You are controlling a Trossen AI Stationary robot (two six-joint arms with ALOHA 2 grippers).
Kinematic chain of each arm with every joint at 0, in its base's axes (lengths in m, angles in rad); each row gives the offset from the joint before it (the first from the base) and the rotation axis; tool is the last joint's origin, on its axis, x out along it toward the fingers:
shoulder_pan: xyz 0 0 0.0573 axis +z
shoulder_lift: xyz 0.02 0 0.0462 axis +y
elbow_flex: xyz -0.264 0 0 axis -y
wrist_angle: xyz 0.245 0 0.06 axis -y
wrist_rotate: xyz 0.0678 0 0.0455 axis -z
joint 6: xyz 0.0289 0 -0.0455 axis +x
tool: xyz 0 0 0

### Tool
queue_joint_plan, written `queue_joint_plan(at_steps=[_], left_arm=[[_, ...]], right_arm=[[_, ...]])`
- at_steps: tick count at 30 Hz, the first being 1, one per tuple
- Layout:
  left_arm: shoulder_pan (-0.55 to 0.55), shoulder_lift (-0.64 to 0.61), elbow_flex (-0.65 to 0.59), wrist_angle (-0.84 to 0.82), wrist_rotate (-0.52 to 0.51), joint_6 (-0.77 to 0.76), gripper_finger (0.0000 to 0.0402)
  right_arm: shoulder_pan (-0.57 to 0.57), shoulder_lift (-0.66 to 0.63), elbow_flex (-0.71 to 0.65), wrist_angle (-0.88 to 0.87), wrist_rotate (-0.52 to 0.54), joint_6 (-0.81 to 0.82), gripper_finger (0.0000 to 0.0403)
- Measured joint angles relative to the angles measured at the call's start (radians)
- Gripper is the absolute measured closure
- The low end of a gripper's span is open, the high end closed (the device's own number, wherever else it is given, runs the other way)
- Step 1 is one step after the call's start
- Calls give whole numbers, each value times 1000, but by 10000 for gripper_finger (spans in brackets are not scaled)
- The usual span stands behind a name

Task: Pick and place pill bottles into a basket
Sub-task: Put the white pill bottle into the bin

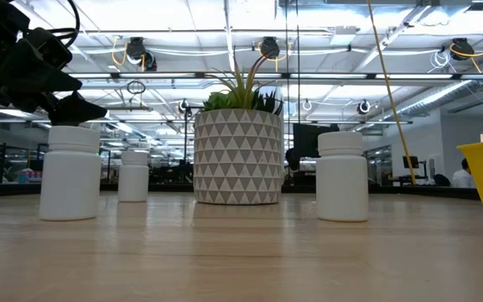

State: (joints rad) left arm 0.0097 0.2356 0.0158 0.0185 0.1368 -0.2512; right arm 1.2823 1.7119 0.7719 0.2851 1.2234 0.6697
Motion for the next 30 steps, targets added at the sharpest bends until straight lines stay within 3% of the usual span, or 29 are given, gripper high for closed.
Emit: queue_joint_plan(at_steps=[10,21,30], left_arm=[[0,0,0,0,1,-1,91],[0,0,0,0,2,-5,91],[0,0,0,0,3,-13,91]], right_arm=[[-38,0,-4,-53,-25,26,264],[-84,36,-79,132,-75,-34,261],[-87,74,-79,168,-105,-22,259]])
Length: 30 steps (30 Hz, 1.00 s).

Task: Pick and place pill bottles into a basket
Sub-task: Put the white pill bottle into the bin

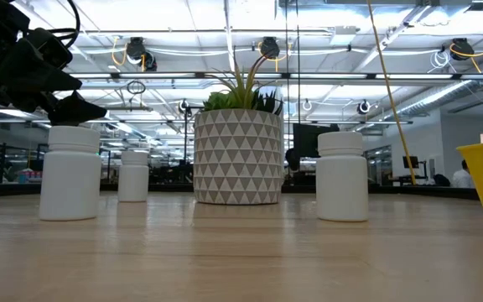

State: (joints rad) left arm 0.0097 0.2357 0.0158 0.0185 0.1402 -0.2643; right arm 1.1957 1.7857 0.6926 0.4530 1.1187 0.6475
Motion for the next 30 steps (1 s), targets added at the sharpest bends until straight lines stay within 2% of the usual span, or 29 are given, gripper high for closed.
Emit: queue_joint_plan(at_steps=[10,20,30], left_arm=[[0,0,0,0,1,-1,92],[0,0,0,0,1,-4,92],[0,0,0,0,1,-8,91]], right_arm=[[-4,29,0,27,-24,37,254],[-3,29,0,164,-25,-178,188],[-29,-20,0,209,-17,-342,191]])
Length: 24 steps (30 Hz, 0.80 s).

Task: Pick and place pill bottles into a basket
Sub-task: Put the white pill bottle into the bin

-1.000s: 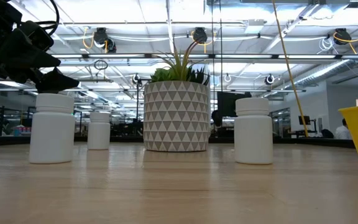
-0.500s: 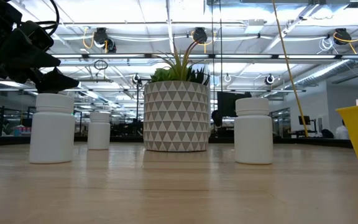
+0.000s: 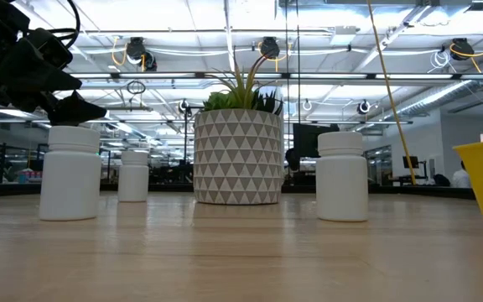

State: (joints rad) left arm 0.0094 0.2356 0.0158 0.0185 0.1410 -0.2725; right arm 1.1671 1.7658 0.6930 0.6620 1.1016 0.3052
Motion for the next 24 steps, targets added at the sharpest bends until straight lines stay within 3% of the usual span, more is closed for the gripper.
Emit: queue_joint_plan(at_steps=[3,7,12,17,24], left_arm=[[0,0,0,0,1,-3,92],[0,0,0,0,0,1,91],[0,0,0,0,1,-3,91],[0,0,0,1,10,-4,91],[0,0,0,2,18,-21,91]], right_arm=[[-50,-75,0,-19,-23,-8,195],[-162,-211,0,-125,-170,-75,201],[-408,-367,0,-298,-508,-62,212],[-649,-413,0,-391,-894,-64,214],[-793,-412,27,-432,-1147,-110,186]])
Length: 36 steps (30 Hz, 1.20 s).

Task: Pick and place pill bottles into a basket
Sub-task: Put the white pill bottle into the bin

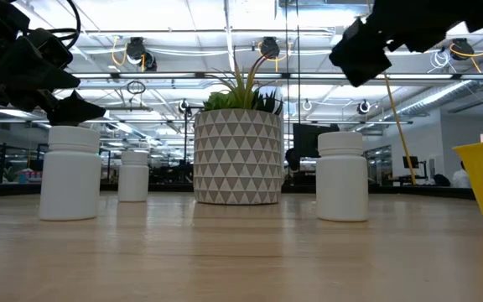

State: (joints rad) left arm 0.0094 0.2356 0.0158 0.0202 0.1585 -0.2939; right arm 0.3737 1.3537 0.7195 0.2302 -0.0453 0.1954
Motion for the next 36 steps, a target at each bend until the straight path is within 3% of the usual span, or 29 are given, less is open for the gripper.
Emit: queue_joint_plan(at_steps=[5,10,16,25,36], left_arm=[[0,0,0,0,0,0,92],[0,0,0,0,0,2,91],[0,0,0,0,-1,11,91],[0,0,0,0,-1,11,91],[0,0,0,0,-1,27,91]], right_arm=[[-57,1,108,-225,-97,-71,162],[-75,29,249,-436,-98,-179,157],[-74,121,319,-589,-64,-265,167],[-74,229,349,-557,-60,-329,169],[-85,236,351,-532,-59,-338,171]])
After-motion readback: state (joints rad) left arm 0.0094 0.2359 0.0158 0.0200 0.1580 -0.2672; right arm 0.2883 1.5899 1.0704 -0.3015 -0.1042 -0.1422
